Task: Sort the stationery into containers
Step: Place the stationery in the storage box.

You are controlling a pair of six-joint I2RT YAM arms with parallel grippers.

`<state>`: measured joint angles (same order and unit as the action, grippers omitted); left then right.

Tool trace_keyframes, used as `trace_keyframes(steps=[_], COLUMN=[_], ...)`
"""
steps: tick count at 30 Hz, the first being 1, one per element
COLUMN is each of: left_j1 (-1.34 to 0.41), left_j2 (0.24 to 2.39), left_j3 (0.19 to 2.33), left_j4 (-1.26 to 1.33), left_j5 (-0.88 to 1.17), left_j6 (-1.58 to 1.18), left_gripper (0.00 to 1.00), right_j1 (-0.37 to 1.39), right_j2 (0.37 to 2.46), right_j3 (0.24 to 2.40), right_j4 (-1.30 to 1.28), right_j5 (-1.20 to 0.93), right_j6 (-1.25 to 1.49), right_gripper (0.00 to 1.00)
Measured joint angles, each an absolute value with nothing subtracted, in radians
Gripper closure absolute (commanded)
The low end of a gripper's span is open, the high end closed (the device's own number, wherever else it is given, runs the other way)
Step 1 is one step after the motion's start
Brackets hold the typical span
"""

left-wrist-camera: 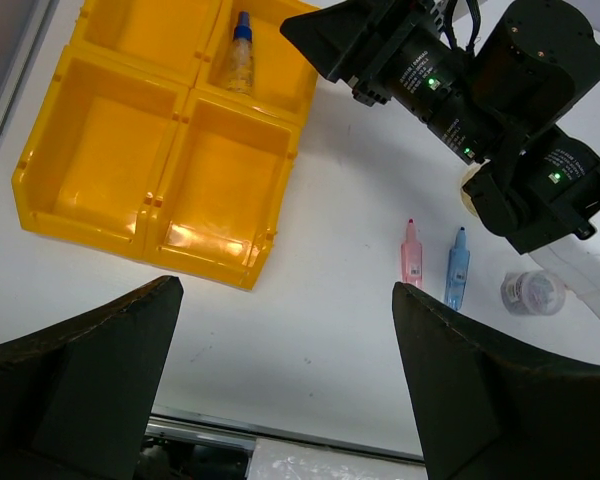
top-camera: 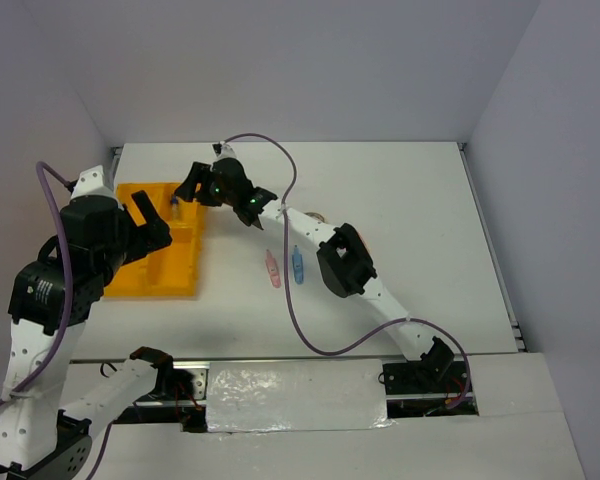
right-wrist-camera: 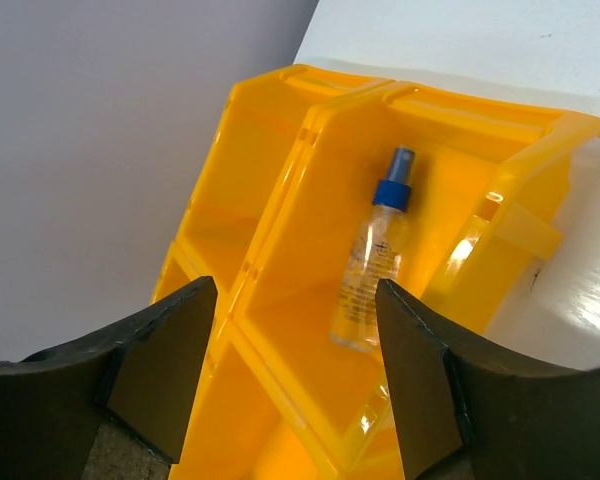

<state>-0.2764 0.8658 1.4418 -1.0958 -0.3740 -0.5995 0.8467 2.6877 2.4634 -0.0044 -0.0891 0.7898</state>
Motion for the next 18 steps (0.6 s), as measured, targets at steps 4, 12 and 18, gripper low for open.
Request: trace_keyframes(steps=[4,12,18], left_j1=[-0.276,-0.276,-0.277], left_j2=[0.866,0.879,0.945], left_j3=[1.446,1.458,1.418], left_j4=[-1.102,-1.091,-0.994], left_j5=[-0.376,-0.366,-0.265], left_j6=[-0.600,-0.606,-0.629], left_gripper=[0.01,0.01,0.01], right_j1=[0.846,0.806,0.663], right_j2=[2.647,2.205,1.696], right_j3=[2.402,1.948,1.660], right_j4=[-0.001,0.059,0.008], right_j5=[-0.076,-0.052,0.039], right_j6=[0.785,0.723,0.694], right_gripper=[0.27,0.26,0.25])
